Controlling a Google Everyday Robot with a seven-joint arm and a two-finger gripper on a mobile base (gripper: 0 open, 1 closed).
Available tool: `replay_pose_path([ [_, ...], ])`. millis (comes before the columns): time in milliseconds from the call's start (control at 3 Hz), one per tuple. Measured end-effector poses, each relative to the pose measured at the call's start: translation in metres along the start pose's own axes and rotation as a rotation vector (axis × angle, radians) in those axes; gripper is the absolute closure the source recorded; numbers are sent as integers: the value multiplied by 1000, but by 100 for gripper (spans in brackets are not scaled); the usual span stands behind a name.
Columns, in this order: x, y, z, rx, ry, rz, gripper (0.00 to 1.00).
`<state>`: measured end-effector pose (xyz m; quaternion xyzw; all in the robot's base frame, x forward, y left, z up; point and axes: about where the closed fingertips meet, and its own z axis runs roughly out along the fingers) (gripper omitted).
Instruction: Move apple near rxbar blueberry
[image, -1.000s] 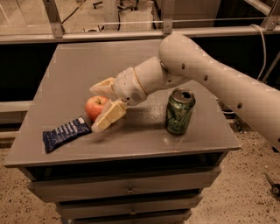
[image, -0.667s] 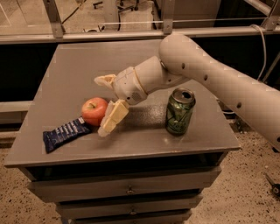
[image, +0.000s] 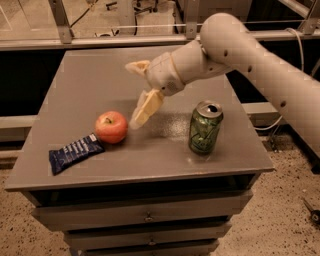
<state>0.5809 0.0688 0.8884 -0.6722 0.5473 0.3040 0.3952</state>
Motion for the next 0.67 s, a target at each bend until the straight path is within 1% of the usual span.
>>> replay_pose_path([
  [333,0,-52,-53,130,15,-9,0],
  [667,-14,-70,-78,191,-1,-34,0],
])
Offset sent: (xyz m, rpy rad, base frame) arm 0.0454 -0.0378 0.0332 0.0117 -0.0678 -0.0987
